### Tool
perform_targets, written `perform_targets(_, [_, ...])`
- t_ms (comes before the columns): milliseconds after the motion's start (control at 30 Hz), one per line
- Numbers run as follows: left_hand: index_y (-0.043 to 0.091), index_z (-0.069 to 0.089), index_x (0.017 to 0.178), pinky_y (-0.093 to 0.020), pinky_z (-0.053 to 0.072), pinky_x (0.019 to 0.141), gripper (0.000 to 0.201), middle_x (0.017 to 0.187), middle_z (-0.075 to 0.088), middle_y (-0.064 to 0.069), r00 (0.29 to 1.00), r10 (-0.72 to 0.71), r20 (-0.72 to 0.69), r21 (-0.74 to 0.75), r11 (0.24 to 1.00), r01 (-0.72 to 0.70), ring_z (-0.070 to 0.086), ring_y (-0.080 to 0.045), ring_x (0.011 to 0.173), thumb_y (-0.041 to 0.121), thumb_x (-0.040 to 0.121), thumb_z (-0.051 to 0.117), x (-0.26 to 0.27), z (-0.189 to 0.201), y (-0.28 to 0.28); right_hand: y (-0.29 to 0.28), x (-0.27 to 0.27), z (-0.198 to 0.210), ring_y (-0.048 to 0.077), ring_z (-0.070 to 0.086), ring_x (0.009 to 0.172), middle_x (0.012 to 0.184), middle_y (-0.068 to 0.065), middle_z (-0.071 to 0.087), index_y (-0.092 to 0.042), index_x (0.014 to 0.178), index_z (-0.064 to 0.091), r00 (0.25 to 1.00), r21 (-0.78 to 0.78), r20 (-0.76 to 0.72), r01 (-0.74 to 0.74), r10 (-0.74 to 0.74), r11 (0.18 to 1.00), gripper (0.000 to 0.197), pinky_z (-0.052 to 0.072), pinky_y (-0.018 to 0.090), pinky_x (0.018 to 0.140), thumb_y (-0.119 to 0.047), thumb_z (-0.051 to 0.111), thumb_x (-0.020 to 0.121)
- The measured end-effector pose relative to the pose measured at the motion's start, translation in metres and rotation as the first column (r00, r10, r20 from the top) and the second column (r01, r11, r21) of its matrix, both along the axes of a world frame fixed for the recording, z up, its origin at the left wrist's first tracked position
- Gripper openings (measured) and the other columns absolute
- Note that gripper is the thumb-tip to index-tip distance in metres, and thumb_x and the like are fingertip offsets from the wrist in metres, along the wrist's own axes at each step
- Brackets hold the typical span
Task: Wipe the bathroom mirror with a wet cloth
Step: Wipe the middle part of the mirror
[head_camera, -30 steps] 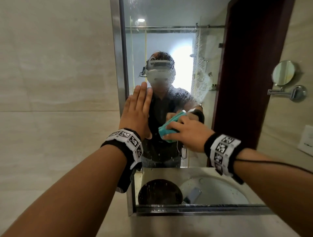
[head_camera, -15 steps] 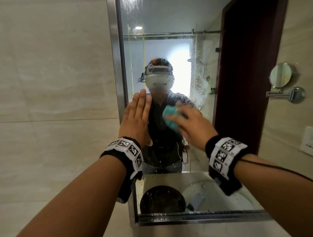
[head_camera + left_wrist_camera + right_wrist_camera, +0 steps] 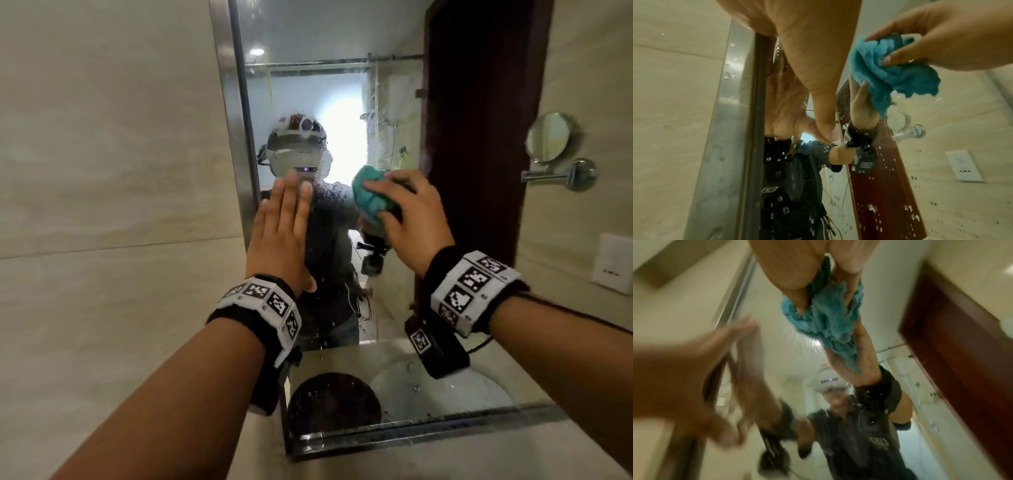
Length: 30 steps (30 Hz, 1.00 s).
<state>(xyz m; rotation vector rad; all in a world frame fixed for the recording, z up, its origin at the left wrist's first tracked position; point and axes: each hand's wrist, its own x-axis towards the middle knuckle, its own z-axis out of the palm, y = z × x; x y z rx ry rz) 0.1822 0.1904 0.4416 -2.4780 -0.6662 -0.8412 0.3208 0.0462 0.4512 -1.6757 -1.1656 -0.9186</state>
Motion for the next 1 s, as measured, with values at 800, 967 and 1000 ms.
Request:
perform_targets(800, [0.014,-0.017,0.148,-0.041,-0.008,0.117,0.136,0.155,-0.024,-0.010,0.998,-0.063,0.009,0.042,0.997,0.063,-0.020,-0.025,0.143,0.056,0.060,0.078,-0.012,-0.021,-0.028,-0.024,-0.005,-0.075,0.035,0.042,0.108,0.133,0.004,0.045,-0.031,0.129,0.052,0.946,-0.617,0.322,0.175,0.043,0.768,0.061,0.053,0.044,0.076,-0.004,0.066,0.077])
perform_targets(967, [0.013,-0.022,0.147,-0.044,-0.002,0.118,0.135,0.152,-0.030,-0.010,0.998,-0.018,-0.052,0.003,1.000,0.018,-0.024,-0.025,0.142,0.062,0.063,0.073,0.001,-0.064,-0.037,-0.007,-0.004,-0.056,0.039,0.041,0.115,0.135,0.005,0.045,-0.025,0.126,0.055,0.995,-0.203,0.080,0.067,-0.052,0.977,0.052,0.041,0.048,0.098,-0.002,0.061,0.080])
perform_targets(1000, [0.012,-0.023,0.146,-0.044,-0.002,0.118,0.133,0.151,-0.032,-0.010,0.998,0.001,-0.058,0.004,1.000,-0.001,-0.024,-0.026,0.141,0.062,0.065,0.071,0.004,-0.069,-0.034,-0.007,-0.007,-0.068,0.042,0.041,0.115,0.133,0.007,0.047,-0.023,0.124,0.056,0.995,-0.243,0.092,0.069,-0.047,0.968,0.050,0.043,0.049,0.095,-0.002,0.063,0.080])
